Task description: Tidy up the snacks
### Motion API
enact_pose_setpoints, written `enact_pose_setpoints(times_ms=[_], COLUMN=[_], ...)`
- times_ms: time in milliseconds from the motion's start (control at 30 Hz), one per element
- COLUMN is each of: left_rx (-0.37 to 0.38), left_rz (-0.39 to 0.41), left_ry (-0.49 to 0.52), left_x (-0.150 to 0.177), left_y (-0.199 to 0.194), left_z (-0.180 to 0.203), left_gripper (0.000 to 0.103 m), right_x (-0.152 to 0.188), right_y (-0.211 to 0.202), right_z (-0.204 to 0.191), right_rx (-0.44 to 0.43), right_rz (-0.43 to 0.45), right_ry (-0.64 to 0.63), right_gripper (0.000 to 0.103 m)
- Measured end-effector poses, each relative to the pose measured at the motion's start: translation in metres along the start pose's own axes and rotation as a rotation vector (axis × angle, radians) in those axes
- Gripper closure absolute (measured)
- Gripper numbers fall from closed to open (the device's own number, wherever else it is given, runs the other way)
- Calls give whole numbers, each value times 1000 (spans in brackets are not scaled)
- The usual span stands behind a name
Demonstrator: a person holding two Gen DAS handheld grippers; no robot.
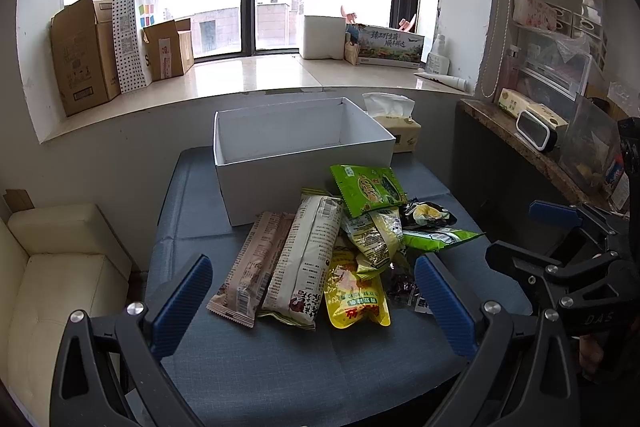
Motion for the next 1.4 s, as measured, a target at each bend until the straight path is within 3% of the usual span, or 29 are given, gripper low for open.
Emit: enact_pose_setpoints(times_ms=[1400], left_rx=[4], left_rz=[-13], left_ry=[-2], left_x=[3], left_y=[4], left_z=[1], left_gripper=[0], right_x=[6], right_y=[3], right_z=[7], right_rx=[9], right_rz=[-15], right_ry=[15], right_gripper=[0])
Point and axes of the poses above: each gripper's, at about its wrist camera, not at the fingertips, and y roughly the way its jaws point, z to its right, x to its underside, the point moved 9 cm from there along y, roughly the way its jaws point, and after that the axes turned 14 degrees about z, right-handed, at the moved point
